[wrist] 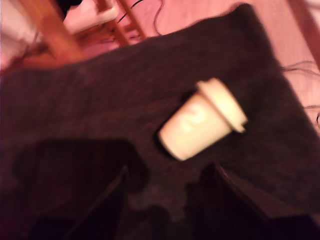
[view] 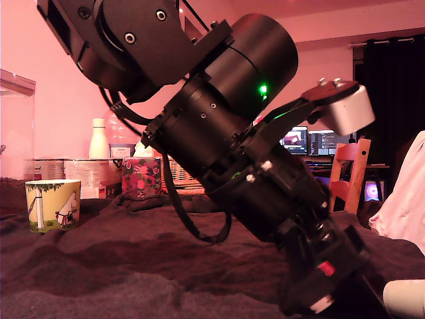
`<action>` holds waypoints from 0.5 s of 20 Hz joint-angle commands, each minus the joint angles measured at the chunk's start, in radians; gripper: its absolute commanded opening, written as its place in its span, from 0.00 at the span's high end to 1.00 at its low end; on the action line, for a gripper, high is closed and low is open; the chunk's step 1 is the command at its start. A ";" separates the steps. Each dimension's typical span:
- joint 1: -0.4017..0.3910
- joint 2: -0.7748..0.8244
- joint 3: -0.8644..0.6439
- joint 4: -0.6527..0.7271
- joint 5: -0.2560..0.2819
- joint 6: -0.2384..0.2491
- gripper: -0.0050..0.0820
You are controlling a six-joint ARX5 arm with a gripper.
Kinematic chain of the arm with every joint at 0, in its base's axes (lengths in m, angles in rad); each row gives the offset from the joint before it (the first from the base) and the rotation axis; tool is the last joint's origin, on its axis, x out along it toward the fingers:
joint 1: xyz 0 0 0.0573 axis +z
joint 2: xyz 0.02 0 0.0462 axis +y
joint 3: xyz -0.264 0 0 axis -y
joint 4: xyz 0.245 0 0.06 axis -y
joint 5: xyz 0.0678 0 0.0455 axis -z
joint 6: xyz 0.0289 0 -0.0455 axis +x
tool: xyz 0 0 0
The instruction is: Pick up the coffee capsules on the table and drop them inside the coffee cup
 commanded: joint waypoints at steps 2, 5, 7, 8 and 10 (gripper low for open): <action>-0.011 -0.003 0.016 0.002 0.033 0.071 0.36; -0.019 -0.014 0.027 0.000 0.058 0.107 0.36; -0.019 -0.014 0.039 0.000 0.093 0.129 0.37; -0.019 -0.014 0.046 0.000 0.108 0.140 0.37; -0.019 -0.014 0.053 0.001 0.142 0.157 0.37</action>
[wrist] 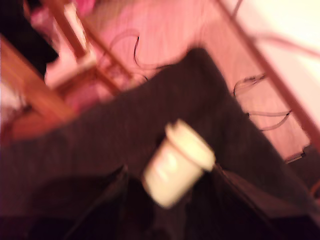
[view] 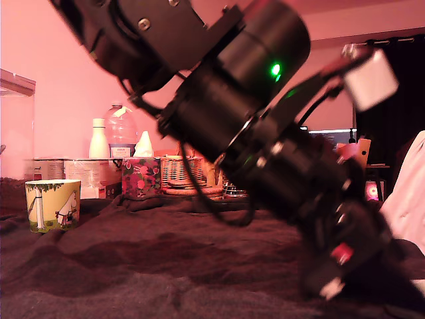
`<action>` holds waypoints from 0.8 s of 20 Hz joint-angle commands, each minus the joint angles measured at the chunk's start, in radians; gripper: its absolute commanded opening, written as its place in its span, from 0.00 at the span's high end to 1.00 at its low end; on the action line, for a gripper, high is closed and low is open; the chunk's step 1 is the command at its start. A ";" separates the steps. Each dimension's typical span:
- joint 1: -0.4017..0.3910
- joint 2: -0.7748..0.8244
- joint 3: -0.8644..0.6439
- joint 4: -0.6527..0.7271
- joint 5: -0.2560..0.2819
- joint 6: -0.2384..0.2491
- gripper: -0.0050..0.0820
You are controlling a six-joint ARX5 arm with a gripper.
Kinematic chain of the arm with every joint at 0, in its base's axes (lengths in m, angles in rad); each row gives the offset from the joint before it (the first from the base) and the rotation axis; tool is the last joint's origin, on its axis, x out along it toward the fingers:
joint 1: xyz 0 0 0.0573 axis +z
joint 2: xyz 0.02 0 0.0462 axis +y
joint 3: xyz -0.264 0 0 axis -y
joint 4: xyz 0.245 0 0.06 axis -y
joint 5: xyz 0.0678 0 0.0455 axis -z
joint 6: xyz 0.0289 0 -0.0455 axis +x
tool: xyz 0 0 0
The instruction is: Pick up the coffee capsules on the table and drop them inside the coffee cup
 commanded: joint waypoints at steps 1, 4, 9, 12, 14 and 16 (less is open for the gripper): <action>-0.003 -0.014 0.004 0.003 0.024 0.026 0.38; -0.002 -0.014 0.004 -0.005 0.041 0.026 0.43; 0.003 -0.014 0.004 -0.034 0.014 0.074 0.44; 0.006 -0.014 0.004 -0.042 0.006 0.122 0.43; 0.006 -0.014 0.004 -0.031 0.002 0.161 0.43; 0.006 -0.011 0.004 -0.031 0.002 0.195 0.43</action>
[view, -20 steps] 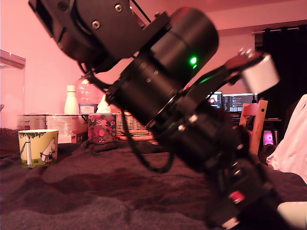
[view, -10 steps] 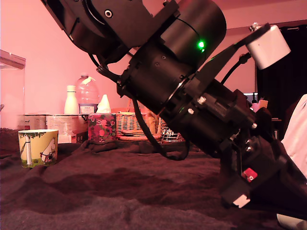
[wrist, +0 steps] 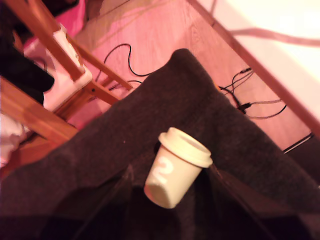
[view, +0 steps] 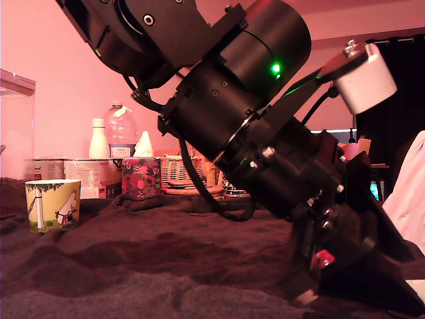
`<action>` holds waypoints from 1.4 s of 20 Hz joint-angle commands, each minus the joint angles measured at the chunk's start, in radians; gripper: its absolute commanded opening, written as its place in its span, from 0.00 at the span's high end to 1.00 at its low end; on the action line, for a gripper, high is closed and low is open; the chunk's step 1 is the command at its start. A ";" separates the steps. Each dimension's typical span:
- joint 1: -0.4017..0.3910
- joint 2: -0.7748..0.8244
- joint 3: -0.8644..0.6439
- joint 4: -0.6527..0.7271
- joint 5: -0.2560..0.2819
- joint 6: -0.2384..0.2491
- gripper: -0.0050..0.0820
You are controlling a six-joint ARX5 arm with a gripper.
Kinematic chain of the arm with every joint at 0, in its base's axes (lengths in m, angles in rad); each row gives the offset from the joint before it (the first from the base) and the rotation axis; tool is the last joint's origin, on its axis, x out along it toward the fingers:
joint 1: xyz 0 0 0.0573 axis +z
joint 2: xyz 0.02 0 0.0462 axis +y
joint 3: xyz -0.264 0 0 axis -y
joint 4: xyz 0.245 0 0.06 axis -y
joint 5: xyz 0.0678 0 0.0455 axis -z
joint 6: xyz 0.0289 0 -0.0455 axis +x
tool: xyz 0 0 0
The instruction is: Pick up the coffee capsules on the table and drop them inside the coffee cup
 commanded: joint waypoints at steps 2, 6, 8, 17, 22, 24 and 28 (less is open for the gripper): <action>0.000 -0.006 -0.001 0.010 0.004 0.037 0.43; 0.000 0.023 0.002 0.021 0.002 0.063 0.45; 0.001 0.037 0.008 0.021 0.000 0.082 0.45; 0.002 0.124 0.103 -0.043 -0.012 0.100 0.48; -0.002 0.129 0.124 -0.070 -0.016 0.100 0.63; -0.002 0.129 0.124 -0.071 -0.020 0.100 0.72; -0.005 0.129 0.124 -0.070 -0.027 0.100 0.80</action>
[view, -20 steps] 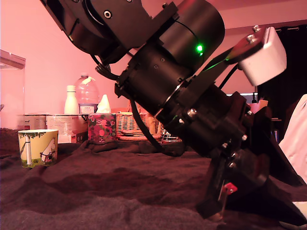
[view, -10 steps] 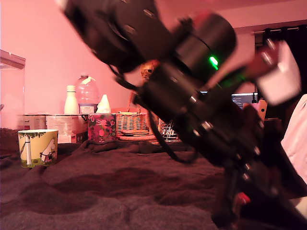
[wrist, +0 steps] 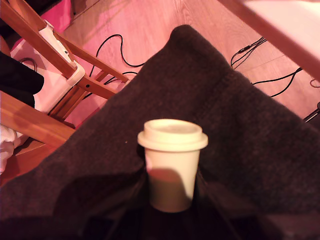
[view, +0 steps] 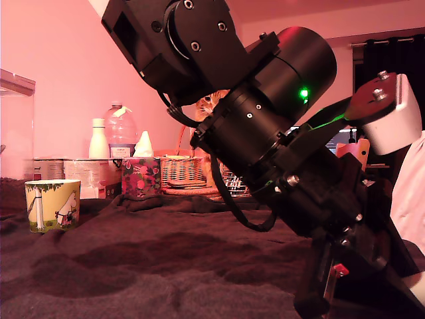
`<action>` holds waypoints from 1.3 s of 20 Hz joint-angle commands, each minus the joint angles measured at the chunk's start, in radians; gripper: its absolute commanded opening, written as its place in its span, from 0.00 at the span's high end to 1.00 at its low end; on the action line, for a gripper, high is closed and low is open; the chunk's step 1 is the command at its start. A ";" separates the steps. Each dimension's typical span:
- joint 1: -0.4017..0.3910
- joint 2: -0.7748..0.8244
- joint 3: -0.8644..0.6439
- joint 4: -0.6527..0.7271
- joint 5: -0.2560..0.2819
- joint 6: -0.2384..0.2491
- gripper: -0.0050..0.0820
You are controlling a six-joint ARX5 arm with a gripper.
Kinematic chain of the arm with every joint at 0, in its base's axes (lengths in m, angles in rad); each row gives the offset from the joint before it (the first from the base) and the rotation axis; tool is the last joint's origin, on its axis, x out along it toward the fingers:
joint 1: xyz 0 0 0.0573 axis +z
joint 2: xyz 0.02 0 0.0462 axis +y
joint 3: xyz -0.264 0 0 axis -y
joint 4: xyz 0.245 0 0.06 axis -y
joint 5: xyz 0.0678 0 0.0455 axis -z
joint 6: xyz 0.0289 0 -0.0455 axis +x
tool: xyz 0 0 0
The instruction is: Pick up the coffee capsules on the table and drop them inside the coffee cup
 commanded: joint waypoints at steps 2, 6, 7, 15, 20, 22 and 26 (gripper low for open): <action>-0.004 0.022 0.004 0.003 -0.005 0.008 0.85; -0.004 0.021 0.004 0.002 -0.016 0.006 0.88; -0.004 0.019 0.004 0.003 -0.029 -0.017 0.88; 0.003 -0.107 0.004 -0.064 -0.070 -0.201 0.90; 0.021 -0.182 0.004 -0.149 -0.082 -0.394 0.90; 0.039 -0.211 0.004 -0.180 -0.088 -0.474 0.90; 0.089 -0.286 0.004 -0.221 -0.089 -0.649 0.90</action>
